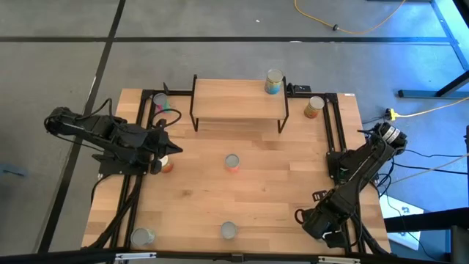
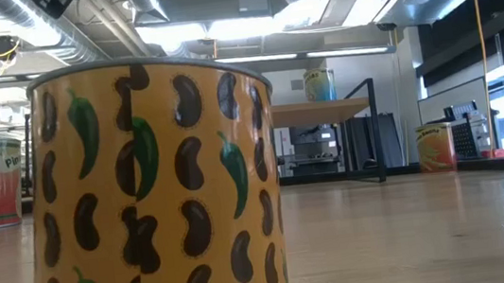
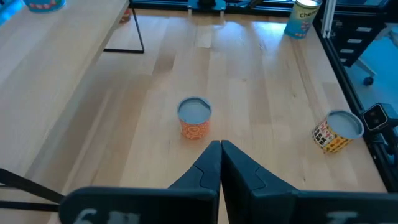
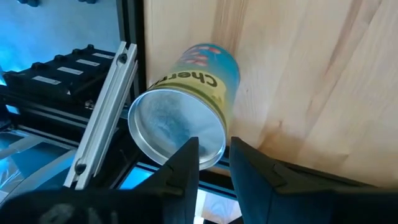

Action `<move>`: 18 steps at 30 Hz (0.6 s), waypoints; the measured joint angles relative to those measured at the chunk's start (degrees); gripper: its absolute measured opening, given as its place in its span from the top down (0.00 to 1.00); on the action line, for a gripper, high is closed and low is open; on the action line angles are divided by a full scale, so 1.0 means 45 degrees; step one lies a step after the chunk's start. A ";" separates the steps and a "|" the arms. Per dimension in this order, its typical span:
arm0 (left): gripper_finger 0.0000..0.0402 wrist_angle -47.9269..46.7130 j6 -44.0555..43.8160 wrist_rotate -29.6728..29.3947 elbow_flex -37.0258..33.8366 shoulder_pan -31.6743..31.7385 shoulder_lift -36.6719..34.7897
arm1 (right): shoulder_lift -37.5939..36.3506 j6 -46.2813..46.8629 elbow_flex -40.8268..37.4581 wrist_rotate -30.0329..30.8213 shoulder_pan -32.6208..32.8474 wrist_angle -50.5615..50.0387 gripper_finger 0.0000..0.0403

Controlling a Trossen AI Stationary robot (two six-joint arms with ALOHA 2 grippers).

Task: Pick and place cans onto a shelf
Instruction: Put the canned cherry on the shelf

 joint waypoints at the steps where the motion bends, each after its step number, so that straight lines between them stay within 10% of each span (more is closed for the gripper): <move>1: 1.00 0.0000 0.0000 -0.0002 0.0000 0.0000 0.0005 | 0.0000 -0.0020 0.0000 0.0041 0.0006 0.0000 0.78; 18: 1.00 0.0000 -0.0005 -0.0046 0.0000 0.0000 0.0001 | 0.0496 0.0318 0.0005 0.0084 0.0011 -0.0177 0.78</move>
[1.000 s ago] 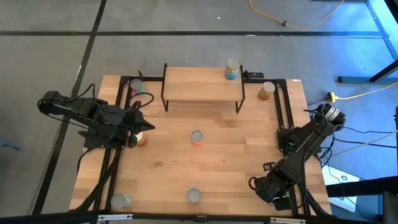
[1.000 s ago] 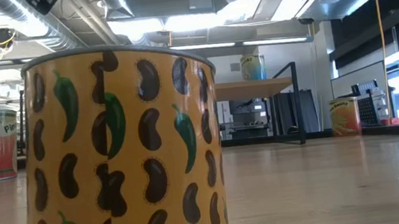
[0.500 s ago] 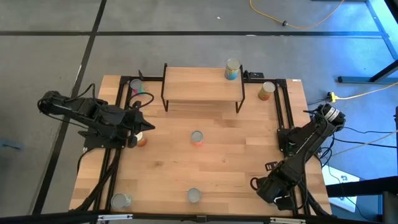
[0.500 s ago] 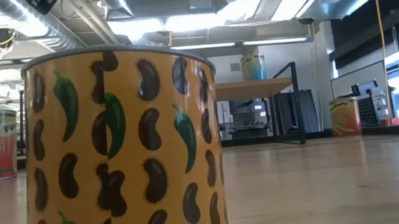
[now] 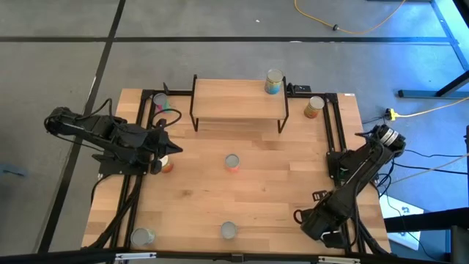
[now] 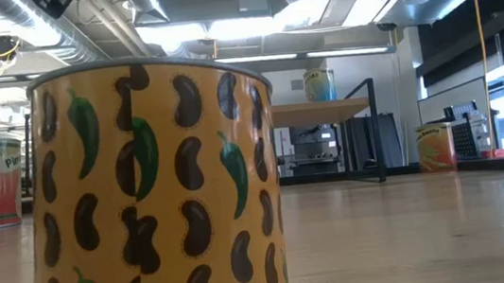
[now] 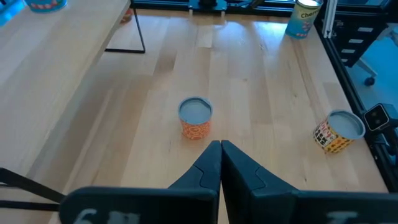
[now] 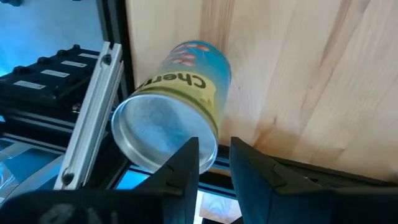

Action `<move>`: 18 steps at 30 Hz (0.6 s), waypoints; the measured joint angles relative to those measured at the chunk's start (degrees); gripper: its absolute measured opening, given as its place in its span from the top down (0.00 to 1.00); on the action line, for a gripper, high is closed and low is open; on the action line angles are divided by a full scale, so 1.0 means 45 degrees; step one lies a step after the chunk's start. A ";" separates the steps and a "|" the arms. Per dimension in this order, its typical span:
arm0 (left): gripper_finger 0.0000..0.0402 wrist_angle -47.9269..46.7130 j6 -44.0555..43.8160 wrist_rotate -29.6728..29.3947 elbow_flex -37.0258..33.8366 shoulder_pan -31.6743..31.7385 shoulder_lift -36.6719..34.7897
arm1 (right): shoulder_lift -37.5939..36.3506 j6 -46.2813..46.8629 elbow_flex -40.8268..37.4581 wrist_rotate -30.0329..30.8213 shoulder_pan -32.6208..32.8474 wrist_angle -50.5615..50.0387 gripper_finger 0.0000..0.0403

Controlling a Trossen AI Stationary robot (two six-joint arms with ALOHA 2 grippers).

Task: Pick and place cans onto a shelf
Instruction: Put the canned cherry on the shelf

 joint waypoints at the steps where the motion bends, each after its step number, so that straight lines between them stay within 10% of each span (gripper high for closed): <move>1: 1.00 0.0000 0.0001 -0.0003 0.0000 0.0000 0.0004 | 0.0112 -0.0002 0.0000 0.0000 0.0000 -0.0002 0.78; 18: 1.00 0.0010 -0.0058 -0.0010 0.0000 0.0002 0.0004 | 0.1200 -0.0372 0.0073 -0.0236 -0.0005 -0.0017 0.89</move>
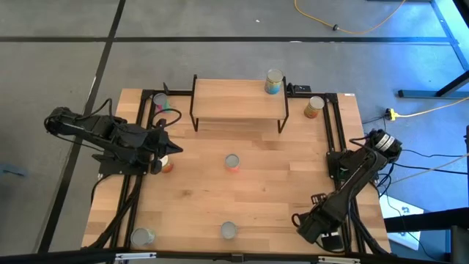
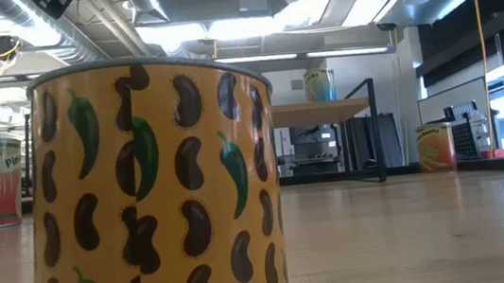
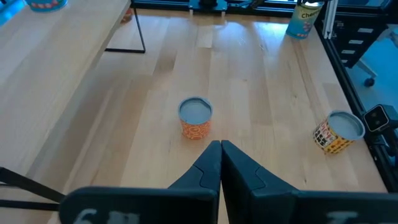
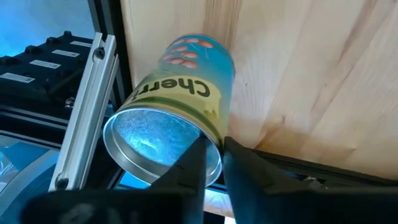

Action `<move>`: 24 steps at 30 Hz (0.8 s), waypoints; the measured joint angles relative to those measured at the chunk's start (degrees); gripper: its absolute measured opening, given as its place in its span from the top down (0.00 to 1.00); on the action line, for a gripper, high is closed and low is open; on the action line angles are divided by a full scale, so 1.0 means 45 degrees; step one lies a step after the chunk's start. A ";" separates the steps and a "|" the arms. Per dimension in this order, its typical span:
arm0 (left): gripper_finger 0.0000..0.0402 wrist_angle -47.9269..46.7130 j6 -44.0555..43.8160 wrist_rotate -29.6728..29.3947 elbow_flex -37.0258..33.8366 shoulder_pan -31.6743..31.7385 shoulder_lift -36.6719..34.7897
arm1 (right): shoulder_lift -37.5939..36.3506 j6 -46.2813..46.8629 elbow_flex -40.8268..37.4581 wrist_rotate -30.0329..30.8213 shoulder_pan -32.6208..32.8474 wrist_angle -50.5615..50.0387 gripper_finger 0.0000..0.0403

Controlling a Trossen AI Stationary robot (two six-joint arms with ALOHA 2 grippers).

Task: Pick and place cans onto a shelf
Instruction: Put the canned cherry on the shelf

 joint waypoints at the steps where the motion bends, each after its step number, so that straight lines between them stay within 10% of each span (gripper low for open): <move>1: 1.00 0.0000 0.0000 0.0000 0.0000 -0.0002 -0.0005 | 0.0000 -0.0004 0.0000 0.0022 0.0000 -0.0025 0.93; 24: 1.00 0.0000 0.0000 0.0005 -0.0005 0.0003 -0.0003 | -0.1729 0.0031 0.0760 0.1708 -0.2607 -0.1482 1.00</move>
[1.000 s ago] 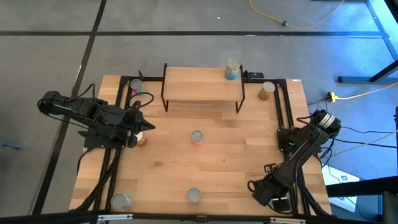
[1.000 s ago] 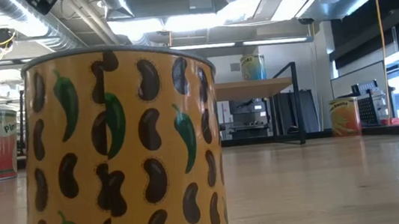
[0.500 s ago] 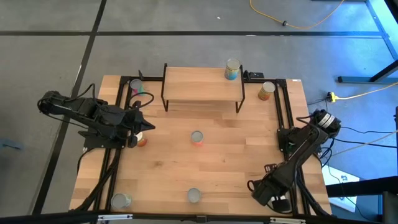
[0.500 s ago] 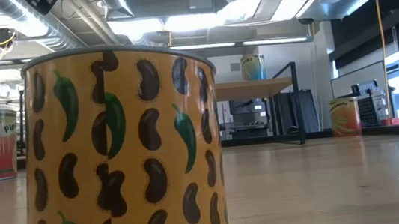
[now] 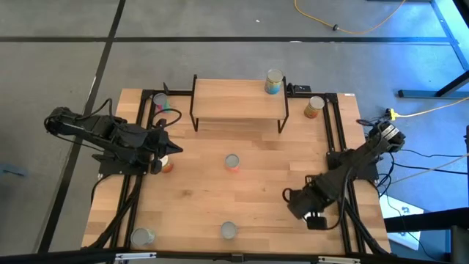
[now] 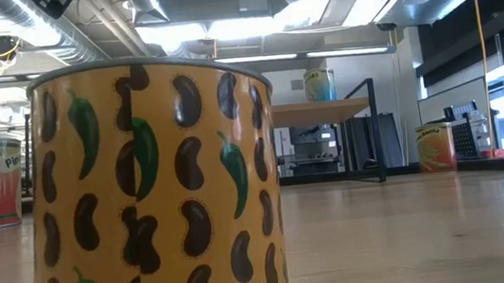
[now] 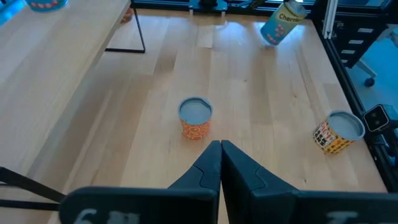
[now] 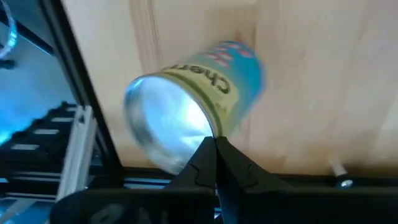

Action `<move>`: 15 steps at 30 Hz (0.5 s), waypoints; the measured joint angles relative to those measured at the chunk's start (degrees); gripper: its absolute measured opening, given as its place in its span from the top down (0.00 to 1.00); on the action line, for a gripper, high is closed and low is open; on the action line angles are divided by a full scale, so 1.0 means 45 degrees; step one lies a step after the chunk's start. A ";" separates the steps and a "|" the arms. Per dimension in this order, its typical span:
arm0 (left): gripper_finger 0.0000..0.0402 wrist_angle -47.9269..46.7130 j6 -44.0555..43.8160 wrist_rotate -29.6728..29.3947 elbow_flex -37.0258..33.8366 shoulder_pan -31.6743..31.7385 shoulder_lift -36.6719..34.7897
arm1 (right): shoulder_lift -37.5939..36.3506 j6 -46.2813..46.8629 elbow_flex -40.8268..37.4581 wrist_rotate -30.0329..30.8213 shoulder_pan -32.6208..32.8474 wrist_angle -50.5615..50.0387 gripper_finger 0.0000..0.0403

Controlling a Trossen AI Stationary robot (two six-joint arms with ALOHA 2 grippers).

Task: Pick and place cans onto a shelf
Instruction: Put the canned cherry on the shelf

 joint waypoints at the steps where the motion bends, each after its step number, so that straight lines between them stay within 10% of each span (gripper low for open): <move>1: 1.00 0.0000 0.0000 0.0000 0.0000 0.0000 -0.0001 | -0.0005 -0.0175 0.0094 0.0010 -0.0180 -0.0159 1.00; 15: 1.00 -0.0006 0.0092 0.0005 0.0004 0.0000 0.0003 | 0.0003 -0.3593 0.0030 0.0511 -0.2601 -0.0498 1.00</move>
